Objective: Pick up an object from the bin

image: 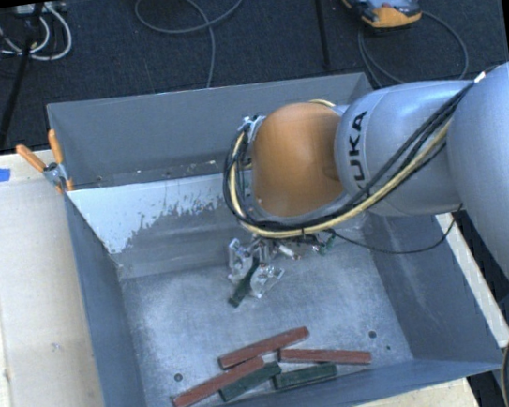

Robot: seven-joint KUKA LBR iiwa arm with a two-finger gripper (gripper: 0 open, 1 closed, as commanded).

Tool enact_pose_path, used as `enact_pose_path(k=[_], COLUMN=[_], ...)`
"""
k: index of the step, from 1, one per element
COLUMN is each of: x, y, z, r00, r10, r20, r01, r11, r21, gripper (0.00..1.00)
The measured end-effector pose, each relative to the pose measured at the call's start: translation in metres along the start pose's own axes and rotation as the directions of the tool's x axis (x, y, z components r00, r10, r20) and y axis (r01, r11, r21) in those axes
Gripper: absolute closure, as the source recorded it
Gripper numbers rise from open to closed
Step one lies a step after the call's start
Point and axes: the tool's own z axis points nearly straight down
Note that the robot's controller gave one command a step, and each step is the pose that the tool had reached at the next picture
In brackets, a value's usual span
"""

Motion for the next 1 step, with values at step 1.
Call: enact_pose_path(k=[1], x=[0.0137], y=[0.0089], z=[-0.1435], r00=[0.999], r10=[-0.039], r20=[-0.002], r01=[0.039], r11=[0.999], r21=[-0.001], gripper=[1.0])
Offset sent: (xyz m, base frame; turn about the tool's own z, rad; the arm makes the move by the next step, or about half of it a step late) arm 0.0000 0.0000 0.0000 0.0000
